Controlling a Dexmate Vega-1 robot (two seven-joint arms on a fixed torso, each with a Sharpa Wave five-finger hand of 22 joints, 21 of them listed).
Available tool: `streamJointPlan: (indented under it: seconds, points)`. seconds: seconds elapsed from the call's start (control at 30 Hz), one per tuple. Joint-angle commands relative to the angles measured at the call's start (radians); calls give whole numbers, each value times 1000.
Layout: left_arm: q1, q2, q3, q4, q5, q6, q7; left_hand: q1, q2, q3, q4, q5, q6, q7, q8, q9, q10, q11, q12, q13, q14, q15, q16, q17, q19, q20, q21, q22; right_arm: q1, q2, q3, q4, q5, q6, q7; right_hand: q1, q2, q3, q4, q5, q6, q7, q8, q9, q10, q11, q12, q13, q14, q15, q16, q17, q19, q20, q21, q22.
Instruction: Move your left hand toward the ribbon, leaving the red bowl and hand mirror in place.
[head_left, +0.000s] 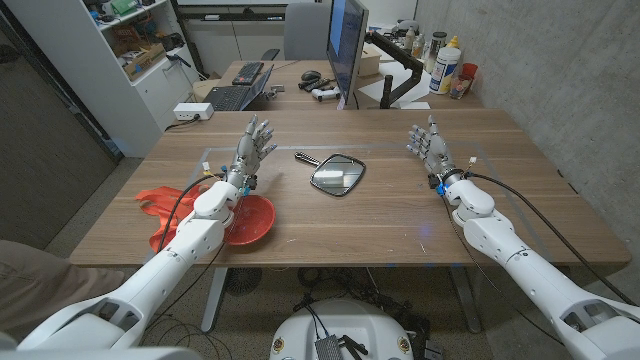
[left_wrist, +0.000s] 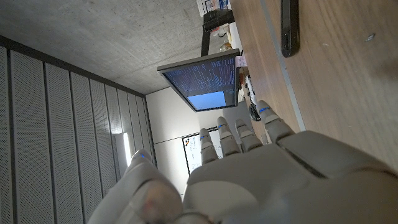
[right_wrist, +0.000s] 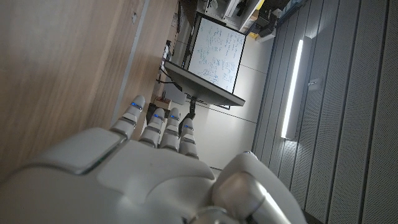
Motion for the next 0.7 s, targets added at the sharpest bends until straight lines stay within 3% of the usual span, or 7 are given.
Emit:
streamJointPlan:
  seconds: [0.03,0.33,0.7]
  points:
    - [-9,0,-6,7,0,-3,-10,-4,-12,5,-1,4,1,-9,6,3,10,2,5,2,9,-2,4,5,6,3,7,4,-34,87,121,-30,-110,-63,56,-1,13,1,6,6,8,0,6,2,10,0,1,5,5,0,6,2,3,6,4,3]
    - [-7,1,-7,-1,1,1,-6,-4,-11,4,-2,4,3,-8,6,3,13,0,6,2,8,-1,4,5,7,3,7,4,-35,147,189,-23,-177,-86,104,-1,13,0,6,6,8,-1,6,2,11,1,1,5,5,1,6,1,4,6,2,3]
    - [29,25,-20,-71,-5,-12,-10,-3,-11,3,-2,4,3,-7,6,3,10,2,4,2,4,4,3,5,3,2,6,4,-41,193,241,-16,-232,-95,129,-1,14,0,7,5,8,0,6,2,11,-1,1,5,5,1,7,1,5,5,-1,3]
